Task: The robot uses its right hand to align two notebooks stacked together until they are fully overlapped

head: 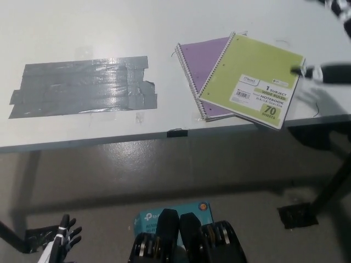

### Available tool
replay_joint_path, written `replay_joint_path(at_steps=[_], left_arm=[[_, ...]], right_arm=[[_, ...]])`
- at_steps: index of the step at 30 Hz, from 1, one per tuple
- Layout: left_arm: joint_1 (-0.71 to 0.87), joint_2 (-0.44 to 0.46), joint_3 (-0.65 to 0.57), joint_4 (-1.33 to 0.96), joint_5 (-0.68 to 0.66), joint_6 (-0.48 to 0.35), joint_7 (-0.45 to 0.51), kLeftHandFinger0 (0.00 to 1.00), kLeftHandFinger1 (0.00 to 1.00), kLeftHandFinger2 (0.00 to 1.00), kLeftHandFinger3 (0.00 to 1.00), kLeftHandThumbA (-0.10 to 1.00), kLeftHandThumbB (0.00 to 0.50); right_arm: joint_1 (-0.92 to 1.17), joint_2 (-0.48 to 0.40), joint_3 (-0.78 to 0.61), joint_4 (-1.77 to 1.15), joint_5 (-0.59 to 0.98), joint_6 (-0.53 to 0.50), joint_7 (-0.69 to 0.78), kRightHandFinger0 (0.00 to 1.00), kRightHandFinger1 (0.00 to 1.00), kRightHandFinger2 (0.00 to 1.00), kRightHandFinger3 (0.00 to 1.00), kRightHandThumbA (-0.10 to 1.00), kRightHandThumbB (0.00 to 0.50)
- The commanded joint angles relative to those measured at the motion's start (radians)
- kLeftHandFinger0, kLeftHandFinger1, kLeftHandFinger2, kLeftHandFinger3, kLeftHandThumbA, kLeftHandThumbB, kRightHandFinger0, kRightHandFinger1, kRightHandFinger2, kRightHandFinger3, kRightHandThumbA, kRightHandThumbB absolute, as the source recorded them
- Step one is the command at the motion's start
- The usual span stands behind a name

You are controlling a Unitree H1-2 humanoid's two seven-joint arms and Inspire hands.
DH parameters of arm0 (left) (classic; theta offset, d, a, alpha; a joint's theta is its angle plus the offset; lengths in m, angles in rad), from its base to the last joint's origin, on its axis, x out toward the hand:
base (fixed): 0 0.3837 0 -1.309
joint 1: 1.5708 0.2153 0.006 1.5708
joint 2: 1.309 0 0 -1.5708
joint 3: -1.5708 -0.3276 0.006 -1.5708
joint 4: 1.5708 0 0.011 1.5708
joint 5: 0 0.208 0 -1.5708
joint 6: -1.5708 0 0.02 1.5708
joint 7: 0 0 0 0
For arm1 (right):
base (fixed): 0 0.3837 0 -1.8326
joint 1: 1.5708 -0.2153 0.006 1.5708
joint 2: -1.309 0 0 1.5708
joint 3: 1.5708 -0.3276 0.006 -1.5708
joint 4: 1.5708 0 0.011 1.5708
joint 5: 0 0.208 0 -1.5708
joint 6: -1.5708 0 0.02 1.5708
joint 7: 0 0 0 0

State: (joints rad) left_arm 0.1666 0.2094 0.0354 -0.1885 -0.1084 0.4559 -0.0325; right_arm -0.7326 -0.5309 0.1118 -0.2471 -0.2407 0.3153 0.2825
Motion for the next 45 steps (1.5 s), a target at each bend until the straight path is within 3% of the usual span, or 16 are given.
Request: replay_joint_path(at_steps=[1, 4, 7, 10, 11, 12, 13, 14, 15, 17, 24, 26, 27, 33, 41, 45], left_arm=[[0.014, 0.017, -0.009, -0.031, -0.013, 0.014, 0.006, 0.87, 1.0, 1.0, 1.0, 1.0, 0.266], [0.013, 0.02, -0.01, -0.032, -0.013, 0.014, 0.005, 0.84, 0.99, 1.0, 1.0, 1.0, 0.282], [0.015, 0.027, -0.02, -0.039, -0.001, 0.014, -0.003, 0.88, 1.0, 1.0, 1.0, 1.0, 0.304], [0.02, 0.032, -0.022, -0.043, -0.01, 0.014, -0.001, 0.89, 1.0, 1.0, 1.0, 1.0, 0.303], [0.025, 0.038, -0.021, -0.043, -0.015, 0.014, 0.0, 0.9, 1.0, 1.0, 1.0, 1.0, 0.311], [0.029, 0.036, -0.023, -0.045, -0.015, 0.014, 0.001, 0.9, 1.0, 1.0, 1.0, 1.0, 0.312], [0.038, 0.041, -0.028, -0.053, -0.007, 0.014, -0.003, 0.89, 1.0, 1.0, 1.0, 1.0, 0.301], [0.037, 0.042, -0.028, -0.052, -0.009, 0.014, -0.001, 0.89, 1.0, 1.0, 1.0, 1.0, 0.299], [0.039, 0.044, -0.032, -0.056, -0.007, 0.014, -0.001, 0.89, 1.0, 1.0, 1.0, 1.0, 0.302], [0.031, 0.05, -0.041, -0.056, -0.004, 0.014, -0.01, 0.9, 1.0, 1.0, 1.0, 1.0, 0.283], [0.017, 0.053, -0.069, -0.07, 0.008, 0.014, -0.008, 0.82, 0.95, 1.0, 1.0, 1.0, 0.215], [0.014, 0.054, -0.075, -0.068, 0.009, 0.014, -0.008, 0.81, 0.94, 1.0, 1.0, 1.0, 0.21], [0.014, 0.052, -0.084, -0.071, 0.02, 0.014, -0.007, 0.81, 0.92, 1.0, 1.0, 1.0, 0.219], [0.022, 0.053, -0.103, -0.078, 0.027, 0.014, -0.004, 0.81, 0.92, 1.0, 1.0, 1.0, 0.246], [0.018, 0.049, -0.117, -0.074, 0.049, 0.014, -0.004, 0.77, 0.92, 1.0, 1.0, 1.0, 0.256], [0.018, 0.053, -0.12, -0.074, 0.059, 0.014, -0.01, 0.77, 0.92, 1.0, 1.0, 1.0, 0.254]], right_arm=[[-0.127, -0.008, 0.007, 0.03, -0.038, 0.016, 0.018, 0.95, 0.91, 0.82, 0.83, 0.66, 0.137], [-0.156, -0.011, 0.035, 0.055, -0.063, 0.027, 0.04, 0.95, 0.93, 0.86, 0.89, 0.68, 0.13], [-0.201, 0.021, 0.076, 0.179, -0.105, -0.018, 0.01, 0.91, 0.85, 0.77, 0.88, 0.68, 0.137], [-0.239, 0.071, 0.096, 0.291, -0.133, -0.014, -0.03, 0.7, 0.7, 0.71, 0.9, 0.68, 0.125], [-0.26, 0.116, 0.098, 0.38, -0.133, 0.019, -0.055, 0.49, 0.47, 0.57, 0.92, 0.67, 0.141], [-0.26, 0.12, 0.096, 0.386, -0.135, 0.023, -0.055, 0.44, 0.41, 0.54, 0.93, 0.67, 0.139], [-0.276, 0.155, 0.118, 0.465, -0.175, 0.032, -0.087, 0.43, 0.46, 0.49, 0.93, 0.7, 0.144], [-0.285, 0.168, 0.132, 0.499, -0.197, 0.055, -0.089, 0.85, 0.97, 0.88, 0.98, 0.77, 0.15], [-0.284, 0.177, 0.136, 0.514, -0.207, 0.064, -0.096, 1.0, 1.0, 1.0, 1.0, 0.78, 0.156], [-0.281, 0.191, 0.149, 0.541, -0.234, 0.074, -0.111, 1.0, 1.0, 1.0, 1.0, 0.73, 0.12], [-0.277, 0.216, 0.166, 0.646, -0.281, 0.099, -0.152, 1.0, 1.0, 1.0, 0.99, 0.72, 0.126], [-0.277, 0.219, 0.184, 0.682, -0.301, 0.094, -0.16, 1.0, 1.0, 1.0, 1.0, 0.8, 0.12], [-0.272, 0.218, 0.198, 0.7, -0.321, 0.087, -0.175, 1.0, 1.0, 1.0, 1.0, 0.98, 0.147], [-0.256, 0.242, 0.264, 0.801, -0.424, 0.105, -0.288, 1.0, 1.0, 1.0, 1.0, 1.0, 0.293], [-0.225, 0.321, 0.197, 0.833, -0.5, 0.155, -0.351, 1.0, 1.0, 1.0, 1.0, 1.0, 0.259], [-0.215, 0.351, 0.167, 0.846, -0.511, 0.155, -0.362, 1.0, 1.0, 1.0, 1.0, 1.0, 0.28]])
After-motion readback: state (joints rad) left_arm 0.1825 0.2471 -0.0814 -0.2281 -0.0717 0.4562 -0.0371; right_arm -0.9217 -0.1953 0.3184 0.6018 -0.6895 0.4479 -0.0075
